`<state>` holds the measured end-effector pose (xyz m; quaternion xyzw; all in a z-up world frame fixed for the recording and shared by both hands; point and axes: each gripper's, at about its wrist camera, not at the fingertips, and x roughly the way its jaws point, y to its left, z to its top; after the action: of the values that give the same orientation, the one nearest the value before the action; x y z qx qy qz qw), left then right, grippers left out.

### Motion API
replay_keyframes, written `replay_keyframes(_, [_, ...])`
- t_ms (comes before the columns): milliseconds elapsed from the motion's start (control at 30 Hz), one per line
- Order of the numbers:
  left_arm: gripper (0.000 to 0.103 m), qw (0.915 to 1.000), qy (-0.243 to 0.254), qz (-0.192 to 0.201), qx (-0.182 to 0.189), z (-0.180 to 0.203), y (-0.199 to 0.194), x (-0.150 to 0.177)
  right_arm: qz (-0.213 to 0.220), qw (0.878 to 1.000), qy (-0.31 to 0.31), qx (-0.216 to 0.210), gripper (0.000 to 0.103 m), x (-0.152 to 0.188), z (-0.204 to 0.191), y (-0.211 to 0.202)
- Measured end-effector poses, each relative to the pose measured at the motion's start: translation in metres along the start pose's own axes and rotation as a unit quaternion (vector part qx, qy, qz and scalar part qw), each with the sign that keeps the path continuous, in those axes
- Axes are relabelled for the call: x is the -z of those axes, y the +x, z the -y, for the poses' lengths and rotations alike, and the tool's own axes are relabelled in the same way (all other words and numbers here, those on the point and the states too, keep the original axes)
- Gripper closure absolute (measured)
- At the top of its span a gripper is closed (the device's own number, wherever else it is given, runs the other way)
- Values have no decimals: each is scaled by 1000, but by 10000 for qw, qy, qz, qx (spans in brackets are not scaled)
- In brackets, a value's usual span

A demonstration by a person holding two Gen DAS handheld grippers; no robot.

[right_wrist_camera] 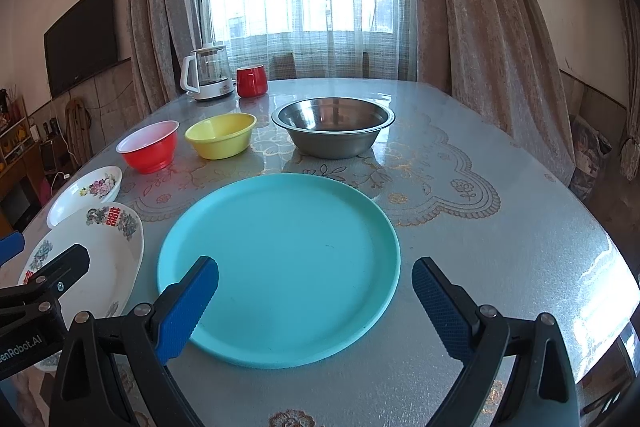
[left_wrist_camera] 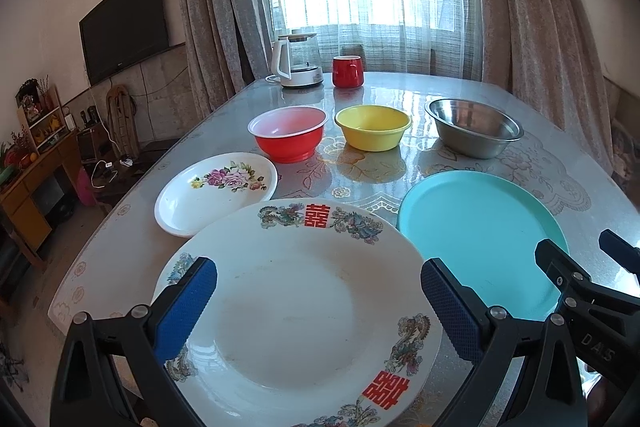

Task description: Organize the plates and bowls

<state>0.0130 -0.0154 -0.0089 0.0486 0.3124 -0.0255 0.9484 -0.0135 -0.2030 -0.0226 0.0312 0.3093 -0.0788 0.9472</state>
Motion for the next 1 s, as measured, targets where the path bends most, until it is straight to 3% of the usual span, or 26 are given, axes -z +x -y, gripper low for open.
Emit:
replay_keyframes(767, [0,9995,179,-118,240,8,4,-6,-44,9999,108,-22,4,0,7,3])
replay_keyframes(867, [0,9986,269,-154,428,9,7,-10,-77,9999,127,-46,4,-1,8,5])
replay_keyframes(1000, [0,9922,170,-361,1185,-1,10,-22,-172,9992,175,-320,6,-5,17,7])
